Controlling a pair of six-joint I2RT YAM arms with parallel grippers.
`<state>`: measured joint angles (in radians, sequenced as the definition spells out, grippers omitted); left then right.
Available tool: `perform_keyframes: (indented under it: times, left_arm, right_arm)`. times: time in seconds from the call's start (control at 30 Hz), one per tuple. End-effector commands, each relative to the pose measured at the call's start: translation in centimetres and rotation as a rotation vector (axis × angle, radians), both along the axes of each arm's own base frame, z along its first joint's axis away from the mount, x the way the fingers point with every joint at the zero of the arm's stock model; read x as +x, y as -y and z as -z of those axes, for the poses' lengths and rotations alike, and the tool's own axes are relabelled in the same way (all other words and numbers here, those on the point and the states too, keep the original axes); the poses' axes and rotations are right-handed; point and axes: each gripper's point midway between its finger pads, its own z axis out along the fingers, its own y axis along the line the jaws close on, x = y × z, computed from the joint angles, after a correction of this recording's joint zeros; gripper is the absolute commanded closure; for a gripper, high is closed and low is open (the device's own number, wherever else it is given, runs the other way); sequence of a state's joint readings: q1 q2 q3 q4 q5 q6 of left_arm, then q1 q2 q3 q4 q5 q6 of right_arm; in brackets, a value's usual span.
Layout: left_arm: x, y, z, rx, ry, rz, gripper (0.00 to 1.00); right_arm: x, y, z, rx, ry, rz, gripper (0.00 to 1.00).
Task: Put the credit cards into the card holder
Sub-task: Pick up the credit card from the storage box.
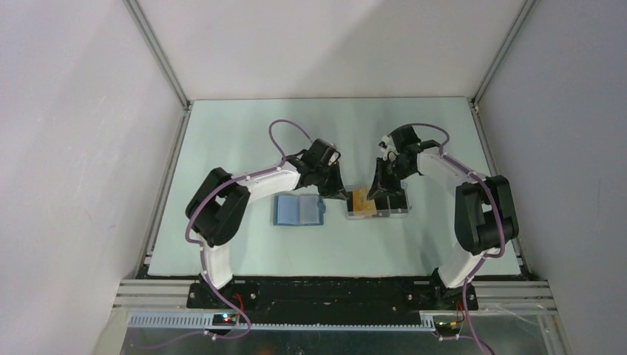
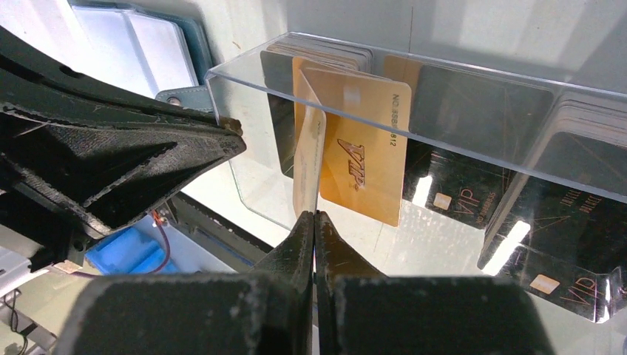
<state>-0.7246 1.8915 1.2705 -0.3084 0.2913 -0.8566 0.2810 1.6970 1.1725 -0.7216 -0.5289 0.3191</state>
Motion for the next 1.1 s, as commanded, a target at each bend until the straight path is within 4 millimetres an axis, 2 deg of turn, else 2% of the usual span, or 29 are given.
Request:
perform_keyframes:
  times: [0.0,0.2,0.33,0.5,0.7,0.77,0.8,0.83,0.87,0.9,0.93,0.97,1.0,1.03,1.07]
  left_arm:
    - [-0.1,0.3,1.1,0.021,0.006,0.02,1.0]
    - [-0.1,0.2,1.0,0.021,0.011,0.021,1.0]
    - [0.3,0.2,-0.4,0.01,0.05,0.022,0.97]
    - [0.8,0.4,-3.8,-0.036,0.126,0.031,0.73]
    - [1.2,-0.3,-7.3,-0.081,0.186,-0.002,0.6]
    - [1.3,-1.4,-8.0,-0.086,0.197,-0.041,0.57]
    - [1.5,-2.0,-9.1,-0.1,0.218,-0.059,0.56]
    - [1.4,-2.4,-9.0,-0.1,0.211,-0.072,0.54]
    - [1.5,-2.9,-10.0,-0.122,0.231,-0.088,0.53]
    - [1.2,-3.4,-9.8,-0.126,0.219,-0.1,0.51]
    - [1.4,-3.6,-11.1,-0.164,0.243,-0.109,0.49]
    - [1.0,-4.0,-10.7,-0.179,0.229,-0.12,0.48]
    - [1.1,-3.9,-12.3,-0.242,0.26,-0.113,0.46]
    - [1.2,-3.7,-12.7,-0.302,0.276,-0.121,0.46]
    - [1.0,-3.8,-14.2,-0.373,0.293,-0.112,0.44]
  right_arm:
    - [1.3,-0.1,-2.0,0.05,0.085,-0.008,1.0]
    - [1.1,-0.9,-3.1,0.127,0.09,-0.012,1.0]
    - [1.1,-0.9,-4.0,0.15,0.109,-0.012,1.0]
    - [1.2,-1.0,-5.1,0.174,0.135,-0.012,1.0]
    - [1.1,-1.2,-6.5,0.211,0.158,-0.01,1.0]
    - [1.1,-1.1,-7.1,0.222,0.169,-0.004,1.0]
    - [1.1,-1.2,-7.3,0.235,0.172,-0.005,1.0]
    - [1.1,-1.1,-7.8,0.244,0.183,-0.004,1.0]
    - [1.1,-1.3,-8.4,0.26,0.193,-0.004,1.0]
    - [1.0,-1.3,-8.8,0.275,0.199,-0.007,1.0]
    - [1.1,-1.5,-9.3,0.289,0.208,-0.005,1.0]
    - [1.1,-1.6,-9.8,0.302,0.219,-0.008,1.0]
    - [1.0,-1.8,-10.3,0.326,0.224,-0.012,1.0]
    - [0.8,-2.1,-11.0,0.352,0.229,-0.023,1.0]
    - [0.8,-2.2,-11.5,0.369,0.233,-0.023,1.0]
